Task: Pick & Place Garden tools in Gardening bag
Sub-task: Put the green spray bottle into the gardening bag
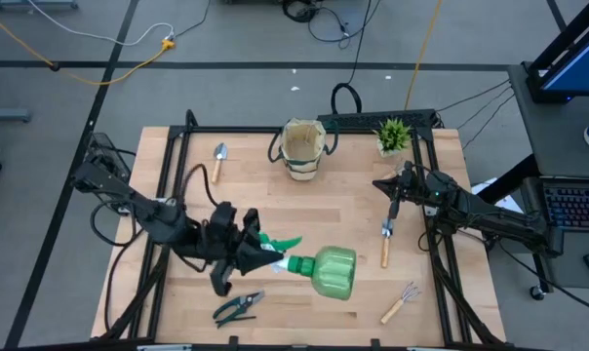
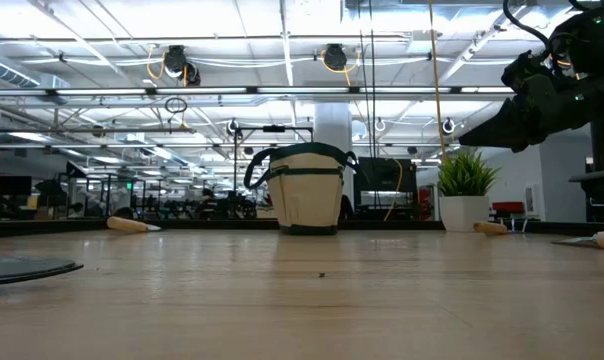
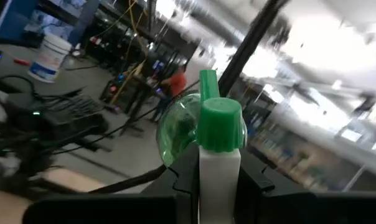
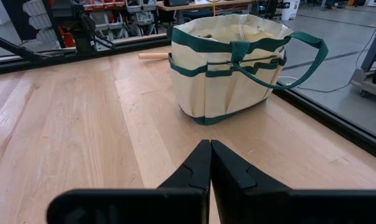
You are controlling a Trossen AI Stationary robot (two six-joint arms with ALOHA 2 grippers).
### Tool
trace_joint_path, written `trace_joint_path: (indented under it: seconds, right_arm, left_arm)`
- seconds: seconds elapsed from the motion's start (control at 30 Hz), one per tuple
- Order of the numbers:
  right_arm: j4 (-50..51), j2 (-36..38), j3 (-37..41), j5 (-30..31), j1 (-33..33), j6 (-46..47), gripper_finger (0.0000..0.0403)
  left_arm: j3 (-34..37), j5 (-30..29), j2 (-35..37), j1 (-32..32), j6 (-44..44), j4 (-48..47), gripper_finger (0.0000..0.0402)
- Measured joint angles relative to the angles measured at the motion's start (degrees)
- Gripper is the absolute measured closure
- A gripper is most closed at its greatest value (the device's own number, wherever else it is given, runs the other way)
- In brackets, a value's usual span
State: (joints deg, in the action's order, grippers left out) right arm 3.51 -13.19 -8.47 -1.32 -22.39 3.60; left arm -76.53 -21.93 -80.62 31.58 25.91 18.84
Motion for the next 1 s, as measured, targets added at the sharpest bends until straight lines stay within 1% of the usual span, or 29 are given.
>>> trace_joint_path:
  seconds: [0.33,0.53,0.73,0.9,1.0]
  right_arm:
    - [0.0,0.0,0.0,0.0,0.0,0.0,0.0403]
    - [0.0,0.0,0.0,0.0,0.0,0.0,0.0403]
    - [0.0,0.0,0.0,0.0,0.0,0.0,0.0403]
    - [0.0,0.0,0.0,0.0,0.0,0.0,0.0403]
    - [0.0,0.0,0.0,0.0,0.0,0.0,0.0403]
  left_arm:
    - [0.0,0.0,0.0,0.0,-15.5,-8.7,0.0348]
    - [0.0,-0.7,0.0,0.0,-28.8,-15.4,0.0348]
    - [0.0,-3.1,0.0,0.0,-42.3,-21.0,0.0348]
    - [0.0,-4.8,0.0,0.0,-50.1,-25.7,0.0348]
    - [0.0,-6.9,0.0,0.0,-56.1,-28.6,0.0348]
